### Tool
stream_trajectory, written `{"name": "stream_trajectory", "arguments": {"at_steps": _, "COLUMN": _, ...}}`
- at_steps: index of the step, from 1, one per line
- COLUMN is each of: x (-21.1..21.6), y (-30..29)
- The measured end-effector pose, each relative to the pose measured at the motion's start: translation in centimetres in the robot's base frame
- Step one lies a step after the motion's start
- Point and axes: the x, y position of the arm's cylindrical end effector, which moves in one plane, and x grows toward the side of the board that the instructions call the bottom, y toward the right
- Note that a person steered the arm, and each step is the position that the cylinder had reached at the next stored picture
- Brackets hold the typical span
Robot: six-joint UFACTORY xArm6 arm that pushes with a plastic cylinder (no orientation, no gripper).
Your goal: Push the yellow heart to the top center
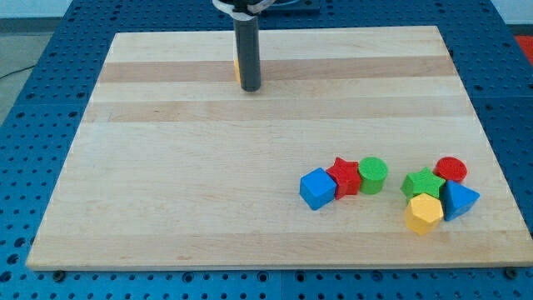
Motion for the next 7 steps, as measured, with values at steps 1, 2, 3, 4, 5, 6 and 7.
{"name": "stream_trajectory", "arguments": {"at_steps": 1, "x": 0.0, "y": -3.6}}
{"name": "stream_trajectory", "arguments": {"at_steps": 2, "x": -1.0, "y": -3.7}}
{"name": "stream_trajectory", "arguments": {"at_steps": 3, "x": -3.2, "y": -0.6}}
{"name": "stream_trajectory", "arguments": {"at_steps": 4, "x": -5.1, "y": 2.6}}
{"name": "stream_trajectory", "arguments": {"at_steps": 5, "x": -7.1, "y": 4.0}}
{"name": "stream_trajectory", "arguments": {"at_steps": 6, "x": -8.3, "y": 4.0}}
{"name": "stream_trajectory", "arguments": {"at_steps": 7, "x": -8.3, "y": 2.7}}
